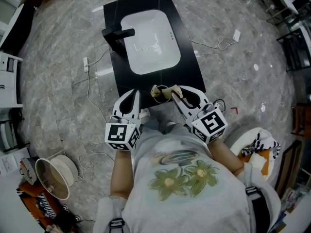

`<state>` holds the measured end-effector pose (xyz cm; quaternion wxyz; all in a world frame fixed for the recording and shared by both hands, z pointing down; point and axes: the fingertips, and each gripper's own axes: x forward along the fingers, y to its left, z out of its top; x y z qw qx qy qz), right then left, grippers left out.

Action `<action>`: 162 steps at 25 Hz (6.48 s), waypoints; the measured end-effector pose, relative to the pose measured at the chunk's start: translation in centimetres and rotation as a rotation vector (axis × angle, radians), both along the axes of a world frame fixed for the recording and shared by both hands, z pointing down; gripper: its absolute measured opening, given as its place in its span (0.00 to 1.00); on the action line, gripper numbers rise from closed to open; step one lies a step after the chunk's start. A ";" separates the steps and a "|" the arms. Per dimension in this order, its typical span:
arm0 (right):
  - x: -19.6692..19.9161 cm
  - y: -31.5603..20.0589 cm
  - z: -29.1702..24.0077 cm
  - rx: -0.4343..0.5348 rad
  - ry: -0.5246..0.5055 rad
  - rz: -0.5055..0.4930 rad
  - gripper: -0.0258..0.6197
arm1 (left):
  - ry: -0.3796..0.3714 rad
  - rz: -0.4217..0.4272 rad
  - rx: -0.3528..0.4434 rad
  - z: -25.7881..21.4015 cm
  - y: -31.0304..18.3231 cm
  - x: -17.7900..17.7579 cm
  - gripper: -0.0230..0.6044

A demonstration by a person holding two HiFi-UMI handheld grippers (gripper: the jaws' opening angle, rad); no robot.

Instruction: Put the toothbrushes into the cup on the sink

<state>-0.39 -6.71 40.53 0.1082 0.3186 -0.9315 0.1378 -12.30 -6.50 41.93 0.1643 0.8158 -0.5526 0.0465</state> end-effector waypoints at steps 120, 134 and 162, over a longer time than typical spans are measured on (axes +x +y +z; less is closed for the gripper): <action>-0.9 0.4 12.5 -0.201 0.195 -0.144 0.31 | -0.018 -0.008 -0.063 2.6 0.0 1.2 0.07; 0.5 1.0 11.7 -0.186 0.183 -0.108 0.31 | -0.023 -0.001 -0.063 2.7 1.0 1.9 0.07; 2.8 4.4 2.6 -0.011 -0.047 -0.084 0.10 | -0.015 0.058 -0.067 3.0 4.7 6.1 0.07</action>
